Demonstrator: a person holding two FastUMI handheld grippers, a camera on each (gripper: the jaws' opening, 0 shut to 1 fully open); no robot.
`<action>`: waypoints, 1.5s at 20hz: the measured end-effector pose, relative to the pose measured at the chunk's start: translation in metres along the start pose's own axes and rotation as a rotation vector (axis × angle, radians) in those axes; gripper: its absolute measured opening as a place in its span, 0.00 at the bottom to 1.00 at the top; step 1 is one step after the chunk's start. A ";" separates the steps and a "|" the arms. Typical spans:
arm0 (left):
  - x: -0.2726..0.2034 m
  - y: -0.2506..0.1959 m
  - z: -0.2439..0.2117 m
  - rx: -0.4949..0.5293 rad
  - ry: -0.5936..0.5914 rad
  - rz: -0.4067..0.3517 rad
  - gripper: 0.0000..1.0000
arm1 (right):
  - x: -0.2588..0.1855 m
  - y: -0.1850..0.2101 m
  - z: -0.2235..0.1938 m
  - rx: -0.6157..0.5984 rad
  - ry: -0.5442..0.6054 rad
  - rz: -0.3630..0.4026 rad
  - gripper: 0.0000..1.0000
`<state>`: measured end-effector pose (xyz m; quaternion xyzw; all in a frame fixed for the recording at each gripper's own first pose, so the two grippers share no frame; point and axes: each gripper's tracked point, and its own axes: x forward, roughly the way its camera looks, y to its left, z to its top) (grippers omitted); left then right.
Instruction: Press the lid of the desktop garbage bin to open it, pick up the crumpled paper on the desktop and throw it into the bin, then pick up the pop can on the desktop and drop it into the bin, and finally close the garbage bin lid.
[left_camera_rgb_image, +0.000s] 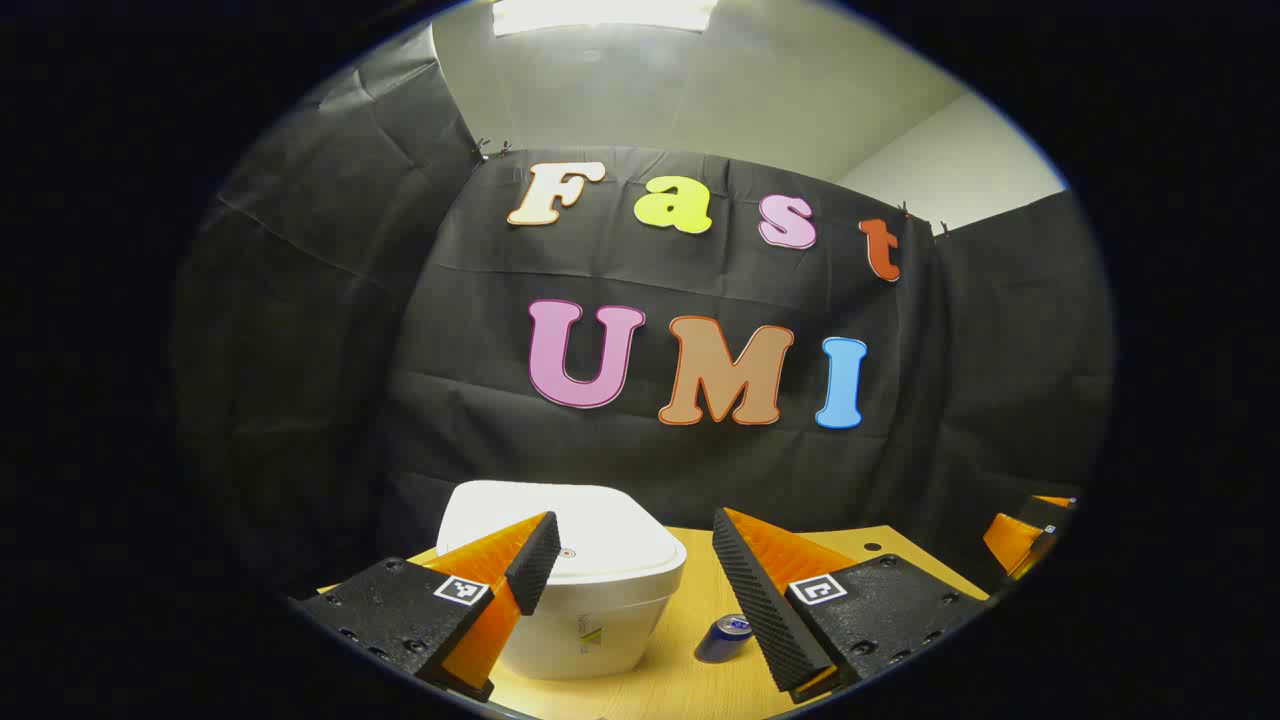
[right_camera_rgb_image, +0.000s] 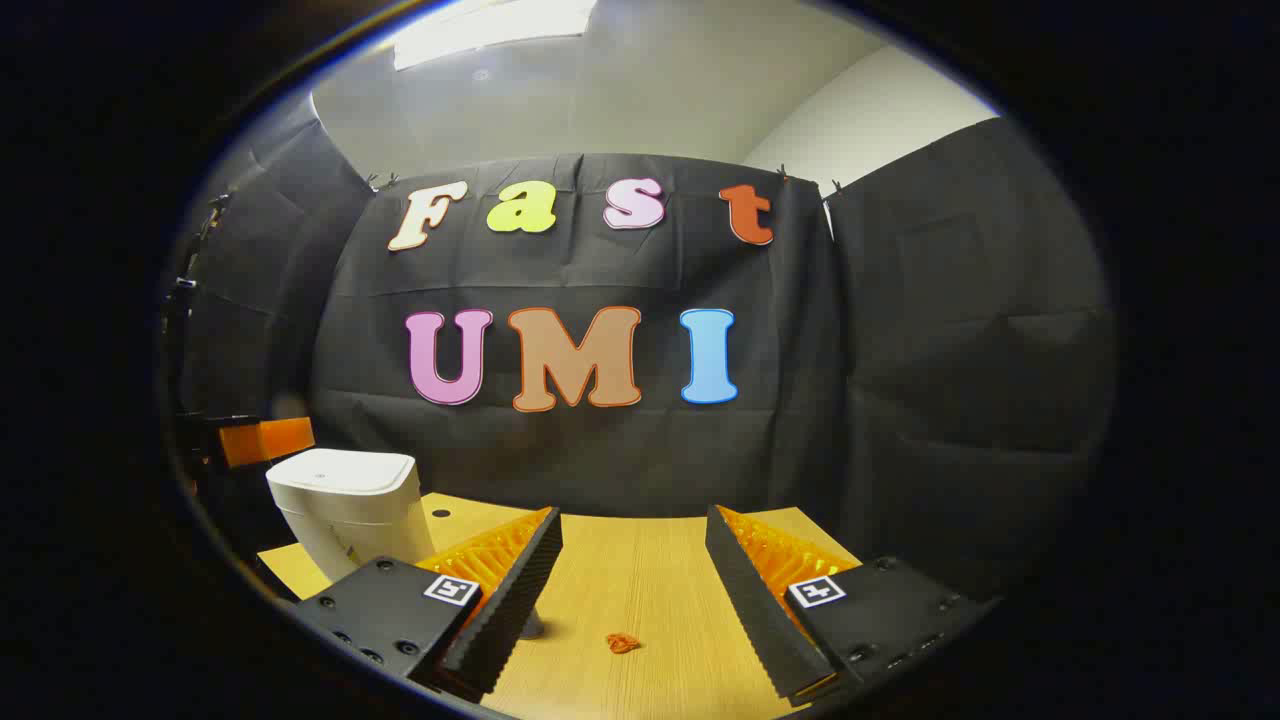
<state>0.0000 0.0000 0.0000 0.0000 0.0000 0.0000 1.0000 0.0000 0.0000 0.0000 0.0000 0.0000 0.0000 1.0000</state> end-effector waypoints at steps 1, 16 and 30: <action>0.000 0.001 0.000 0.001 -0.002 0.004 0.92 | 0.000 0.002 0.000 0.000 0.000 0.005 1.00; -0.002 0.003 0.007 0.000 -0.015 0.013 0.93 | 0.005 0.017 -0.003 0.002 0.007 0.057 1.00; -0.004 -0.002 0.003 0.003 -0.006 0.030 0.92 | 0.015 0.015 -0.001 0.018 0.001 0.080 0.96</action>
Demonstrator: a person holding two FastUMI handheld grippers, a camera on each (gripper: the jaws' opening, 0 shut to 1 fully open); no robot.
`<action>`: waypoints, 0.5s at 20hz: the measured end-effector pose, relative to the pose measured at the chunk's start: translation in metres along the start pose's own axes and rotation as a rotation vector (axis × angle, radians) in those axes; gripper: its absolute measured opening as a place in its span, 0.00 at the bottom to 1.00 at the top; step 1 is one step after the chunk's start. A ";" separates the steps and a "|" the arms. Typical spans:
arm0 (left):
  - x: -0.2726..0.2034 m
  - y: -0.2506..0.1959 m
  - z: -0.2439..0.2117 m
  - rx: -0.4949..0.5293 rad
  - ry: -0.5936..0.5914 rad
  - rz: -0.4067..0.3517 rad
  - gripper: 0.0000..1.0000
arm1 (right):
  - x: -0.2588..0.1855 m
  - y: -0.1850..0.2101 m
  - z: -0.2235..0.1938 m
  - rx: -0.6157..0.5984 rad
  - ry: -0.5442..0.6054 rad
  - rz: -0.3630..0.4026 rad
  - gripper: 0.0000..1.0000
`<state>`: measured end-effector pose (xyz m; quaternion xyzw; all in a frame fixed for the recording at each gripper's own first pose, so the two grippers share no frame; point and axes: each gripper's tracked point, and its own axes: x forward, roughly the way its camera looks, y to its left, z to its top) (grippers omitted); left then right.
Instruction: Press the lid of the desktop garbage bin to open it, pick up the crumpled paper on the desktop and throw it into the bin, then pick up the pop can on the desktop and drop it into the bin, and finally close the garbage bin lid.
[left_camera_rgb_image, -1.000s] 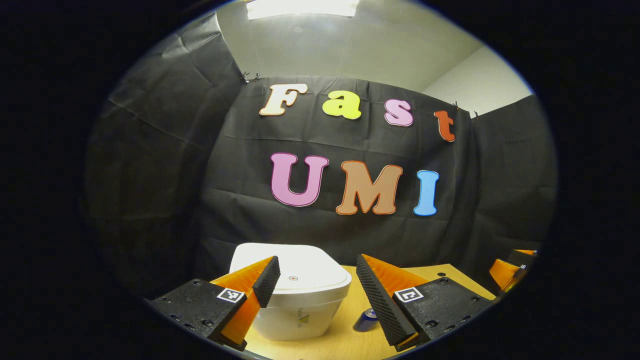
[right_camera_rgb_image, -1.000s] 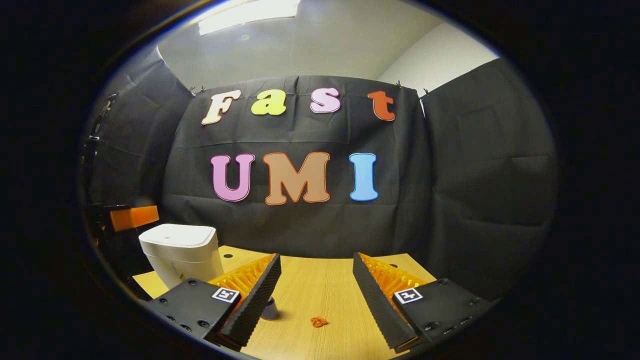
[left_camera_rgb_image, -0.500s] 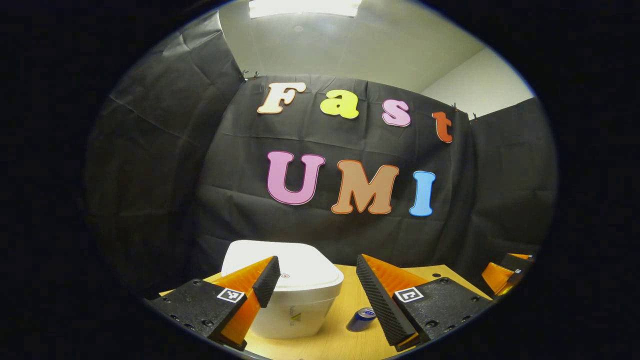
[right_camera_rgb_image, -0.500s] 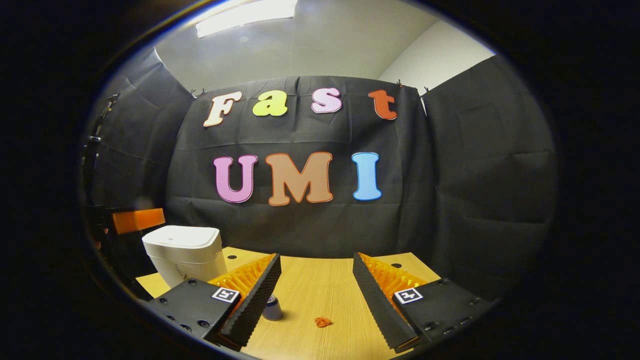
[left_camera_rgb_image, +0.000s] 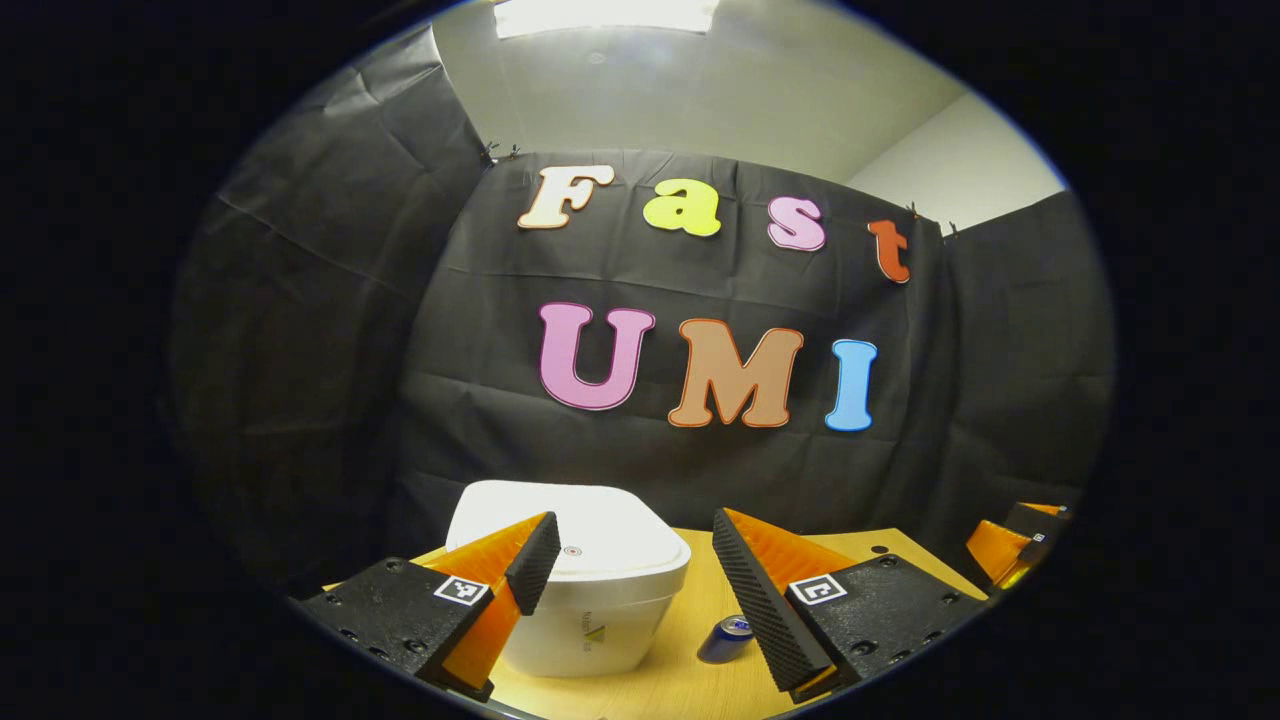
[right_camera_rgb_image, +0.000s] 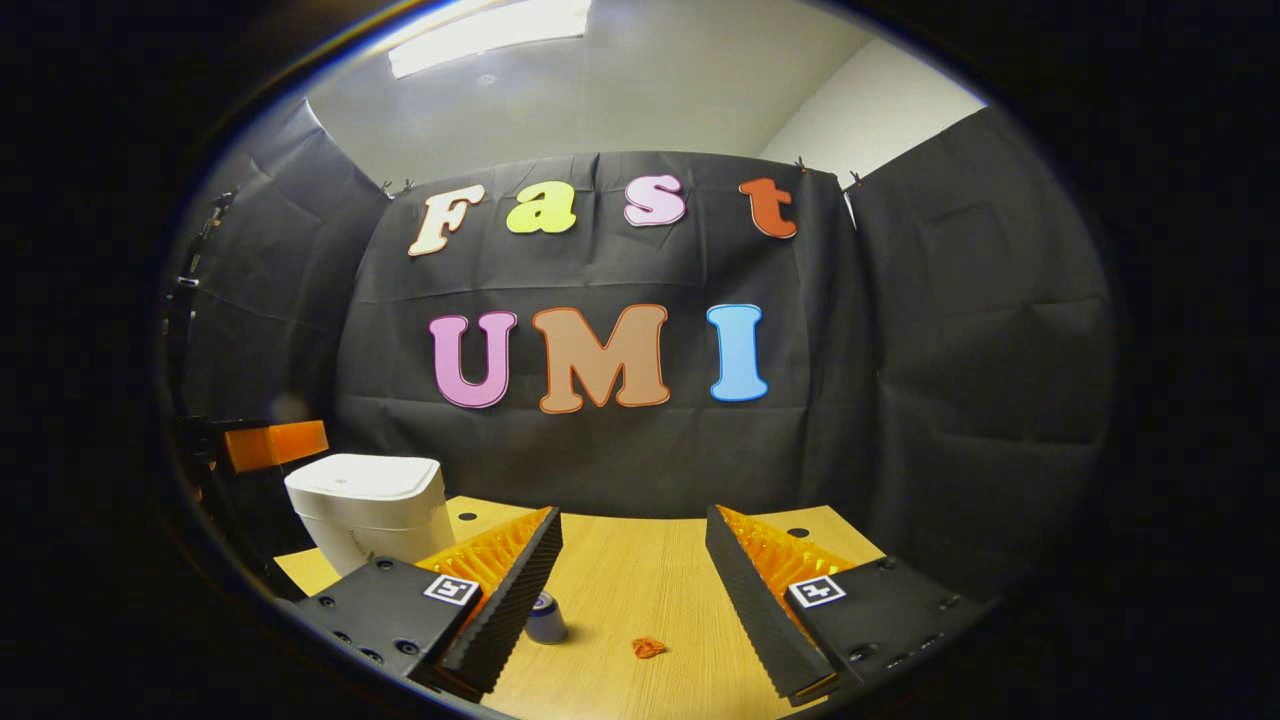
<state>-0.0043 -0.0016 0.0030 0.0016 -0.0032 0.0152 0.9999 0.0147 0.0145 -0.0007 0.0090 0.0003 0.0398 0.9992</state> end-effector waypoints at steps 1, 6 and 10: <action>0.000 0.000 0.002 0.002 -0.003 0.000 0.92 | 0.001 -0.001 0.001 0.003 -0.001 -0.001 0.96; -0.003 -0.002 0.003 0.008 -0.010 -0.001 0.93 | -0.001 -0.002 0.003 0.009 -0.012 0.001 0.96; -0.007 0.002 0.005 0.015 -0.017 0.013 0.92 | -0.003 -0.003 0.001 0.015 -0.009 0.002 0.96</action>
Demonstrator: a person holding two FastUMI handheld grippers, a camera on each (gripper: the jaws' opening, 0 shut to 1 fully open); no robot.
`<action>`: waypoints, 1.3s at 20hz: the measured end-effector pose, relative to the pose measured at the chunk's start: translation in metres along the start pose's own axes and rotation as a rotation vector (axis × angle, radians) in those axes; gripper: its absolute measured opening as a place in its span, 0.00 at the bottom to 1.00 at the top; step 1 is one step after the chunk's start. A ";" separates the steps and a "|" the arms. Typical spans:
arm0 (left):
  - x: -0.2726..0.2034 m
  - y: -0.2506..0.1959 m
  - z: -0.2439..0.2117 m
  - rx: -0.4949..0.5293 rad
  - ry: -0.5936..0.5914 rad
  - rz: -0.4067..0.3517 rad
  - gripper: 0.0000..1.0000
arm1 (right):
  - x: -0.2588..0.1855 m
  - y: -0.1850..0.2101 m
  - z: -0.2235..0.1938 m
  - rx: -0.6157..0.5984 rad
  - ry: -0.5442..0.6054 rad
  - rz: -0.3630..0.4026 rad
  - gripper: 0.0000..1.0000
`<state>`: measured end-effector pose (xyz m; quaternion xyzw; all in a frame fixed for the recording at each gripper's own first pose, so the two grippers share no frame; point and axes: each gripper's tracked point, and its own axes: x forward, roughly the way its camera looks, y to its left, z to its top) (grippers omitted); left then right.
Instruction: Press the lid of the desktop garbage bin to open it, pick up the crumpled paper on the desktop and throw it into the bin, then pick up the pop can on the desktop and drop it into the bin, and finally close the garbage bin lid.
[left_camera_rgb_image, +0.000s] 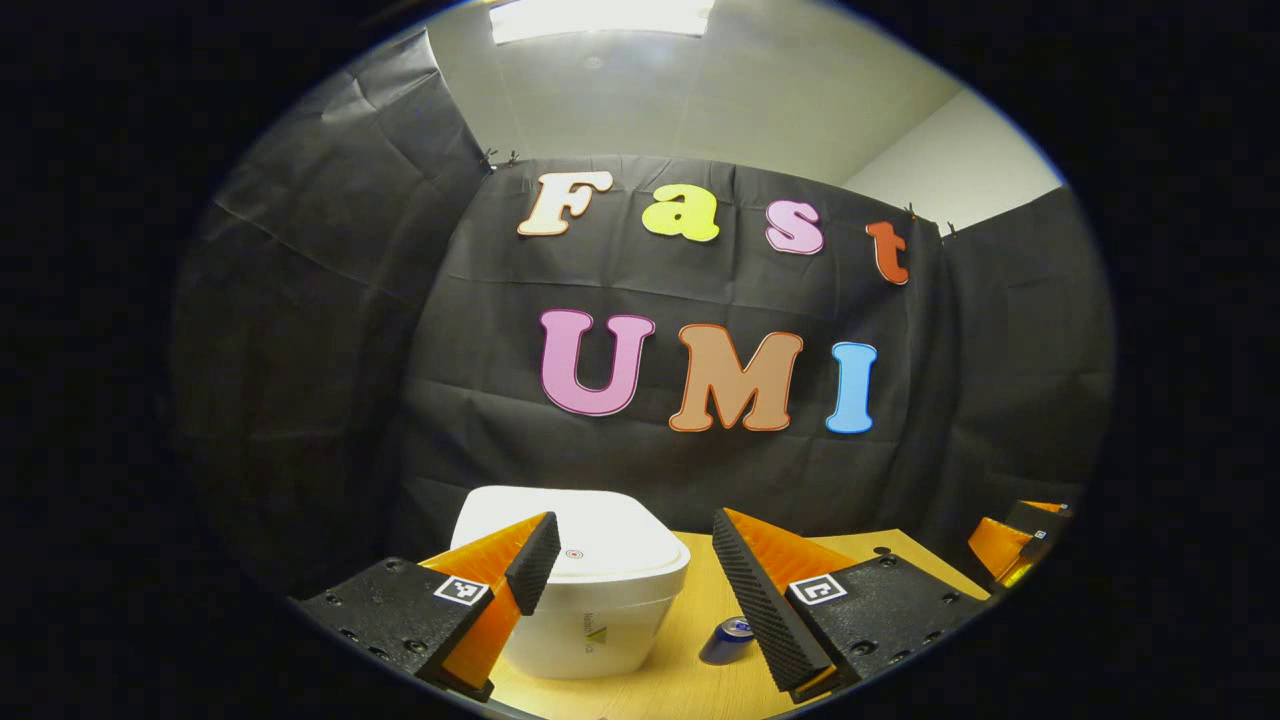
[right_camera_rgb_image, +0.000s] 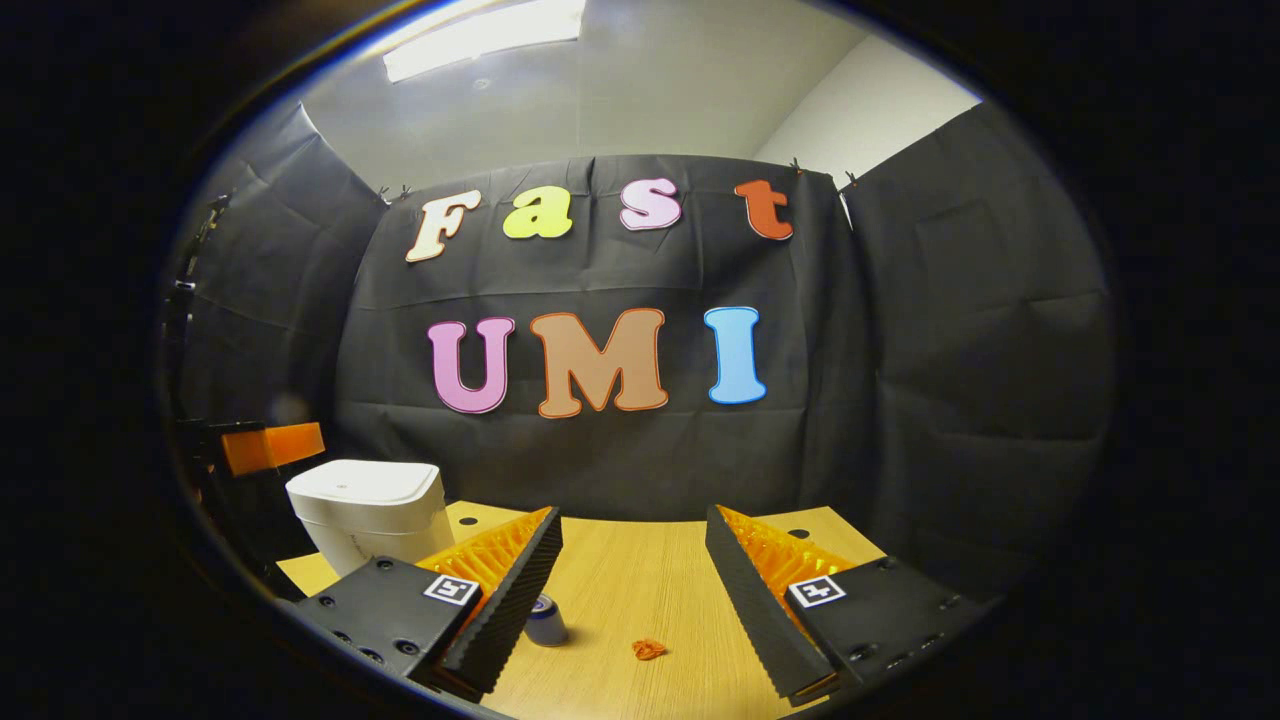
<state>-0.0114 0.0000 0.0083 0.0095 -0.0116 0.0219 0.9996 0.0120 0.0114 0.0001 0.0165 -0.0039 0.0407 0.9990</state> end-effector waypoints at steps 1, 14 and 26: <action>-0.001 0.001 0.002 0.005 -0.005 0.003 0.92 | -0.001 0.000 -0.001 0.002 0.002 0.001 0.96; 0.008 0.012 -0.002 0.022 -0.003 0.005 0.92 | -0.008 -0.006 -0.004 -0.001 0.009 -0.030 0.96; 0.077 0.050 -0.017 0.130 0.004 0.052 0.08 | -0.038 -0.049 -0.004 -0.022 0.023 -0.232 1.00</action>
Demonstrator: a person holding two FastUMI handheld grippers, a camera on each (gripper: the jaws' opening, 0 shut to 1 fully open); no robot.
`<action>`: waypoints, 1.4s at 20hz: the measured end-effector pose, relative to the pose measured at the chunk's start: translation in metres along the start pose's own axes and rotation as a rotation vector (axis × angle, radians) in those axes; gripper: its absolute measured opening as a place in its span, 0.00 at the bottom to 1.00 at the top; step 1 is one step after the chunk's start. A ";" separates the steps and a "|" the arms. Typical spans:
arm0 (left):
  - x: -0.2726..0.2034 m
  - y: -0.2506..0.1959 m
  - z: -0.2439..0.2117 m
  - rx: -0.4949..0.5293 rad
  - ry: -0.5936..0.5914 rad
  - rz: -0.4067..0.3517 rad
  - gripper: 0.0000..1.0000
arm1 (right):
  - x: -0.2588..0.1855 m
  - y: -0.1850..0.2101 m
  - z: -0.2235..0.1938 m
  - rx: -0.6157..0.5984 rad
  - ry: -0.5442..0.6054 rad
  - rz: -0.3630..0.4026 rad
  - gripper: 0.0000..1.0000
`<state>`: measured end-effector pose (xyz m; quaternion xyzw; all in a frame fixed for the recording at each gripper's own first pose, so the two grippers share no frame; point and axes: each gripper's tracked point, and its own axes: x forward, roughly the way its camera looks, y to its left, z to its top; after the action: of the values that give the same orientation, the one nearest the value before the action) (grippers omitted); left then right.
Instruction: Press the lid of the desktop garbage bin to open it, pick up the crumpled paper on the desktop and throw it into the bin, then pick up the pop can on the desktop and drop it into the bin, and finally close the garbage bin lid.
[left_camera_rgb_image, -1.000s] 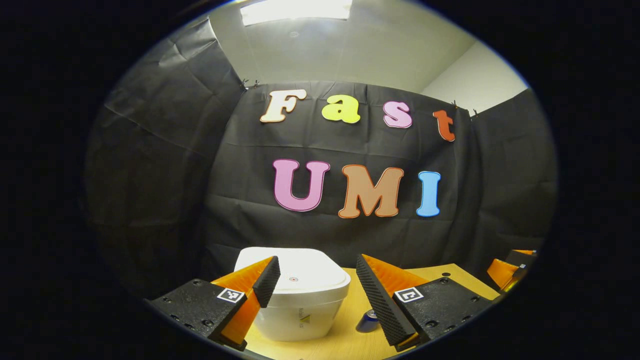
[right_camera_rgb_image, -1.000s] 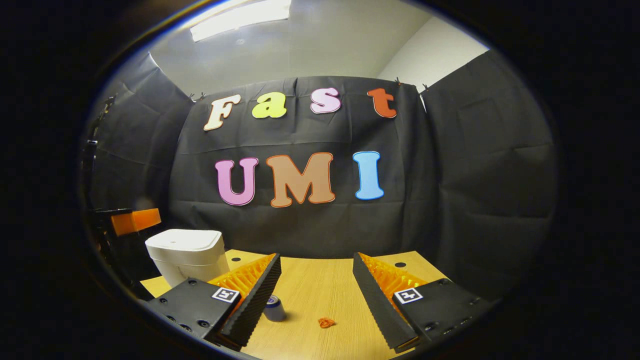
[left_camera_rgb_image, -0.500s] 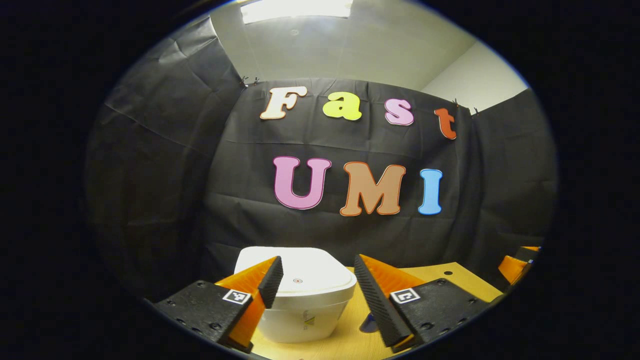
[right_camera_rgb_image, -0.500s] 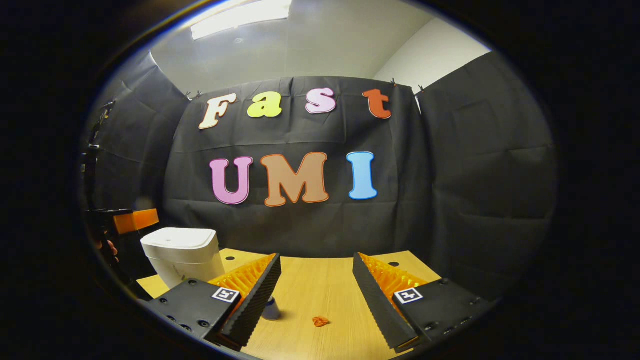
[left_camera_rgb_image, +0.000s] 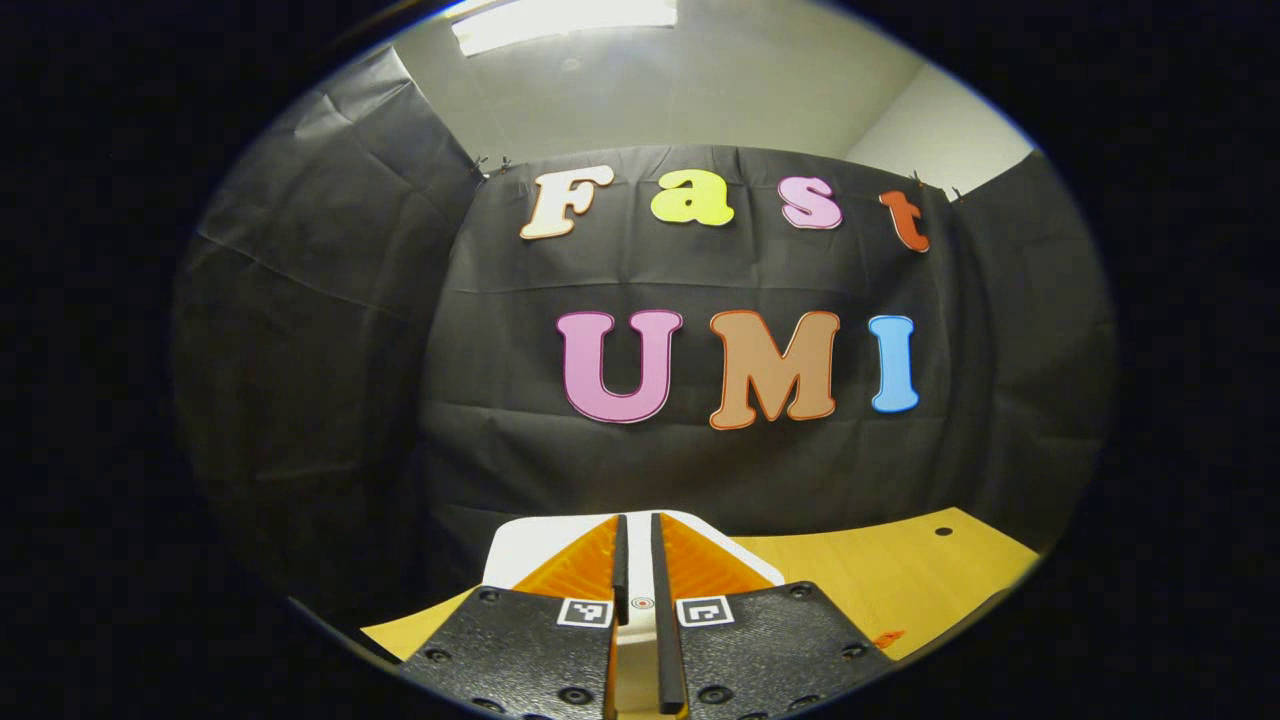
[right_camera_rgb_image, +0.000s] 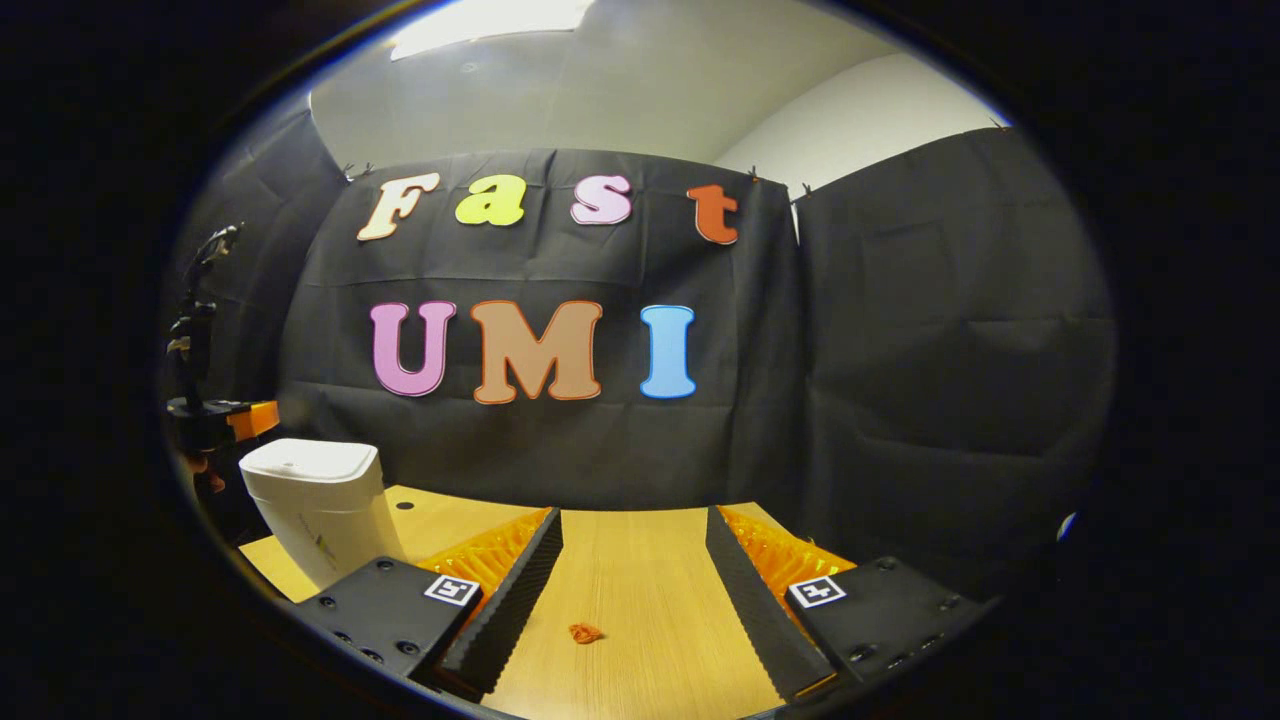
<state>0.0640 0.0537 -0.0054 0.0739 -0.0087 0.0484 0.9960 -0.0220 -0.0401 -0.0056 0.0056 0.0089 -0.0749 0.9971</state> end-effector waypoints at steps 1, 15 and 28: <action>0.007 0.004 -0.002 0.018 0.003 0.002 0.07 | -0.002 -0.004 -0.002 0.009 0.003 -0.016 1.00; 0.045 0.004 -0.061 0.023 0.109 -0.014 0.00 | 0.003 0.006 -0.024 0.011 0.099 -0.054 1.00; 0.049 -0.018 -0.061 -0.001 0.109 -0.087 0.00 | -0.002 0.005 -0.020 0.061 0.069 -0.020 0.96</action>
<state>0.1148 0.0496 -0.0677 0.0712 0.0489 0.0091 0.9962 -0.0232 -0.0344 -0.0254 0.0385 0.0409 -0.0850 0.9948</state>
